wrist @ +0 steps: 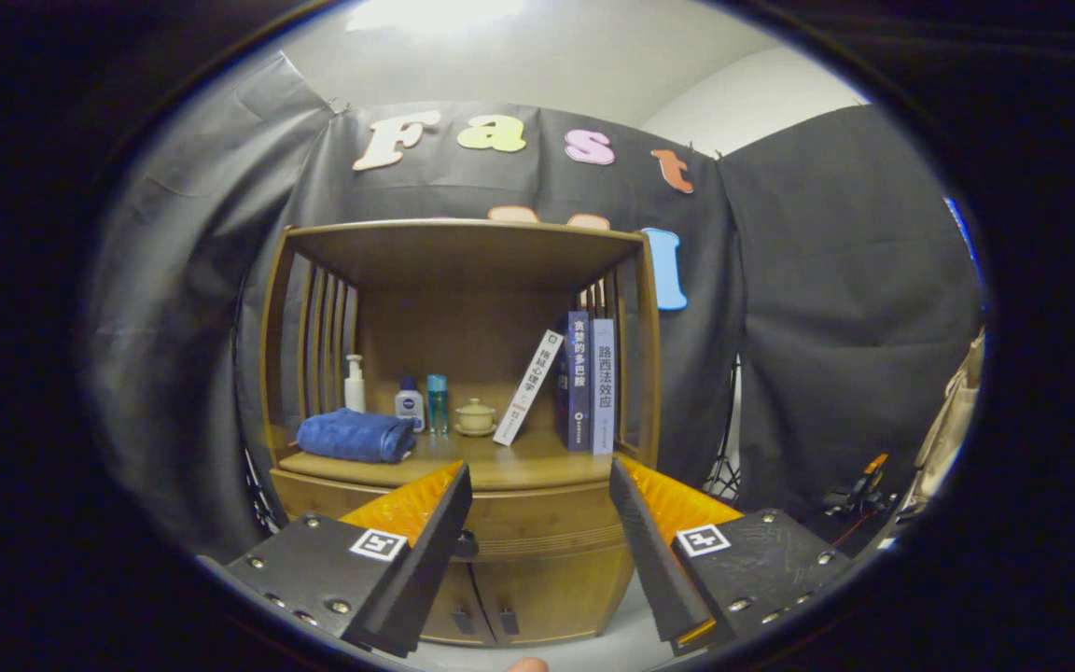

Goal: Pull open the drawer, take out the items inside it, and place them on the countertop above the cabinet.

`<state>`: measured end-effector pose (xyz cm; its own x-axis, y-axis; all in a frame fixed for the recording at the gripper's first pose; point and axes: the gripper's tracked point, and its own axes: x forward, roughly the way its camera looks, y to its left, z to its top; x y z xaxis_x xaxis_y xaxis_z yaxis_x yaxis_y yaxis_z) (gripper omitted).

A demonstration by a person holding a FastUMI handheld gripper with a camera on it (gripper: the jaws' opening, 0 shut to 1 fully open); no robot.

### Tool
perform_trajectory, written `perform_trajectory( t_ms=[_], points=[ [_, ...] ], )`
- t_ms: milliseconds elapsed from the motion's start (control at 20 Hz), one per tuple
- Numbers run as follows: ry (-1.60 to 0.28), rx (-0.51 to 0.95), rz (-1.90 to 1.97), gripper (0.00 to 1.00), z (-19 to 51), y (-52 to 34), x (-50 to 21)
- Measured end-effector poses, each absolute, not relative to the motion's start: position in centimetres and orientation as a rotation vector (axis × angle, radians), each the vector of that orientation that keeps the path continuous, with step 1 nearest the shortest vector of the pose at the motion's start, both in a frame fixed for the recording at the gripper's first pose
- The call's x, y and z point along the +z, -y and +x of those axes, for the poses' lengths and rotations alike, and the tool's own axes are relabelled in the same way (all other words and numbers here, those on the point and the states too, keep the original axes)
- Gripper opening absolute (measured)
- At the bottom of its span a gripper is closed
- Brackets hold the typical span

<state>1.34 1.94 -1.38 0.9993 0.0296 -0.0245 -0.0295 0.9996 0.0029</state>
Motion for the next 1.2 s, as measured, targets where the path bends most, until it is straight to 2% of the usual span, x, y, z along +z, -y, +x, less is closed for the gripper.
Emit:
perform_trajectory(
  t_ms=[250,550,1200],
  points=[
    [-0.061,0.009,0.014,0.90,2.8,-2.4,-3.9],
    [-0.129,0.097,0.115,0.90,5.9,-6.3,-9.0],
    [-0.316,0.132,0.141,0.89,12.0,-10.1,-18.8]
  ],
)
